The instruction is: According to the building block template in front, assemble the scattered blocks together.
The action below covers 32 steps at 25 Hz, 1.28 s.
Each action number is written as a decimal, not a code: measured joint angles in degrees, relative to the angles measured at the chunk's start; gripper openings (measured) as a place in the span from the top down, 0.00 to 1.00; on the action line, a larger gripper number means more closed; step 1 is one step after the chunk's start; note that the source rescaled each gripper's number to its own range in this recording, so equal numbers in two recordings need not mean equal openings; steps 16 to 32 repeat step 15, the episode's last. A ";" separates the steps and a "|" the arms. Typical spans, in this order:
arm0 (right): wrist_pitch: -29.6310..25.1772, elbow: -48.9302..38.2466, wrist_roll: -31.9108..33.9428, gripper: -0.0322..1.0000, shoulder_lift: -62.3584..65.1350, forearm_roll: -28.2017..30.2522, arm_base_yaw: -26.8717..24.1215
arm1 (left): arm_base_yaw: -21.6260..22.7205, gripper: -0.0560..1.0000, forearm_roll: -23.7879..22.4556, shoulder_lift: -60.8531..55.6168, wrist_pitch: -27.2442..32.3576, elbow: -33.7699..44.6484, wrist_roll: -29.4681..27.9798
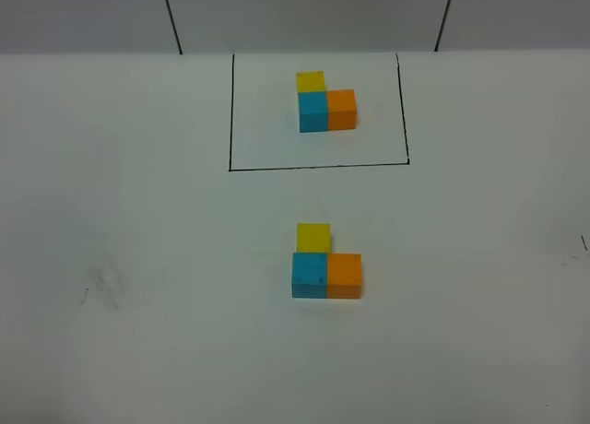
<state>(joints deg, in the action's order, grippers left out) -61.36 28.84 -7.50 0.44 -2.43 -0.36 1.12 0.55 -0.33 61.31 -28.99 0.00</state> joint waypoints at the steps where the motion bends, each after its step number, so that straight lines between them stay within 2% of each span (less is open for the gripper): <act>1: 0.00 0.00 0.06 0.15 0.00 0.00 0.00 | 0.00 0.20 0.00 0.00 0.00 0.00 0.00; 15: 0.00 0.00 0.11 0.50 0.00 0.06 0.00 | 0.00 0.20 0.00 0.00 0.00 0.00 0.00; 32: 0.00 0.00 0.11 0.50 0.00 0.06 0.00 | 0.00 0.20 0.00 0.00 0.00 0.00 0.00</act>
